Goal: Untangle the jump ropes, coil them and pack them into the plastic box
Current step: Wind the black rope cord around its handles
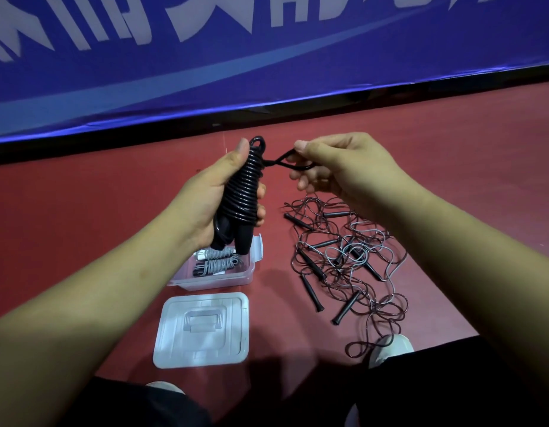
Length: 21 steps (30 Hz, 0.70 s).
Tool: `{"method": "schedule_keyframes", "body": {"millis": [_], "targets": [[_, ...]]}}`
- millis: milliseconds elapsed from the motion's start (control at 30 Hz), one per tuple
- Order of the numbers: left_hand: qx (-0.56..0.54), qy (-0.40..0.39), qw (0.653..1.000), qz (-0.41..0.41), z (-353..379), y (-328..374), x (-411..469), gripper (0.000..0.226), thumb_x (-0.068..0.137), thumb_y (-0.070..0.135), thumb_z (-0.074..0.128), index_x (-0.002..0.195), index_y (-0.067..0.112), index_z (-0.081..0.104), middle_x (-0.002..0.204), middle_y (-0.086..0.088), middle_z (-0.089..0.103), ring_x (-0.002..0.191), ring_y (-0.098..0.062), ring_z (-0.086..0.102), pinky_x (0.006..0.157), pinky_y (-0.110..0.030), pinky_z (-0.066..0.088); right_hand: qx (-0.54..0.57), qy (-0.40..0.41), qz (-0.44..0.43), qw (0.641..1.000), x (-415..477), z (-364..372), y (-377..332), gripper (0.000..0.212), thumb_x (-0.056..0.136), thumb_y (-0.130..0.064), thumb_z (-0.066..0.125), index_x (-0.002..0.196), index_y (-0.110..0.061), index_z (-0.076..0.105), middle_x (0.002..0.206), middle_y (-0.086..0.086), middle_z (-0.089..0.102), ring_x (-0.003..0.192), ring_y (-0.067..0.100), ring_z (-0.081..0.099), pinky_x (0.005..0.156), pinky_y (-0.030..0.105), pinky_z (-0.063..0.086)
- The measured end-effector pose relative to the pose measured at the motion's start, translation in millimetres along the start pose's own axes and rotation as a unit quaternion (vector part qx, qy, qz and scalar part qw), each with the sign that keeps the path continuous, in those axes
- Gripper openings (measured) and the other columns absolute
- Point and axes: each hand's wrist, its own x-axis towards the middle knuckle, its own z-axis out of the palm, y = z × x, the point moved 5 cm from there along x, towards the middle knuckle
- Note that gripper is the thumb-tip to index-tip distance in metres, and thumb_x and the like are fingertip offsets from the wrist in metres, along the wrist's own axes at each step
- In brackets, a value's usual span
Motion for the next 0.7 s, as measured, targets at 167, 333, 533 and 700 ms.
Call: {"method": "schedule_keyframes", "body": {"millis": [167, 333, 533, 700], "targets": [[0.015, 0.002, 1.000, -0.011, 1.5, -5.6, 1.2, 0.057, 0.077, 0.060, 0.062, 0.116, 0.020, 0.050, 0.072, -0.009, 0.061, 0.053, -0.025, 0.061, 0.059, -0.035, 0.056, 0.155, -0.046, 0.037, 0.986, -4.9, 15.2, -1.0, 0.023, 0.091, -0.010, 0.063, 0.109, 0.006, 0.063, 0.075, 0.015, 0.067, 0.062, 0.017, 0.060, 0.061, 0.022, 0.052], [0.021, -0.004, 1.000, -0.011, 0.5, -5.5, 1.3, 0.059, 0.077, 0.061, 0.063, 0.120, 0.022, 0.052, 0.073, -0.009, 0.061, 0.054, -0.026, 0.061, 0.060, -0.036, 0.055, 0.184, -0.079, 0.008, 0.980, -6.4, 19.3, -6.1, 0.014, 0.085, -0.003, 0.064, 0.098, 0.002, 0.065, 0.077, 0.011, 0.071, 0.068, 0.018, 0.065, 0.069, 0.024, 0.056], [0.023, -0.008, 1.000, -0.018, 4.6, -6.8, -0.7, 0.055, 0.080, 0.057, 0.063, 0.120, 0.021, 0.051, 0.072, -0.010, 0.060, 0.055, -0.027, 0.059, 0.060, -0.037, 0.053, 0.101, -0.008, -0.024, 0.995, -3.7, 10.6, -2.5, 0.027, 0.093, -0.020, 0.064, 0.107, 0.003, 0.067, 0.093, 0.007, 0.067, 0.071, 0.016, 0.061, 0.063, 0.024, 0.051], [0.027, -0.001, 1.000, -0.009, 5.4, -5.1, -1.0, 0.047, 0.082, 0.055, 0.060, 0.114, 0.022, 0.053, 0.071, -0.010, 0.059, 0.054, -0.026, 0.058, 0.060, -0.036, 0.052, 0.214, -0.013, 0.011, 0.977, -0.7, 15.8, 1.6, 0.020, 0.098, -0.018, 0.056, 0.107, -0.002, 0.064, 0.100, 0.013, 0.073, 0.064, 0.012, 0.058, 0.061, 0.022, 0.049]]}}
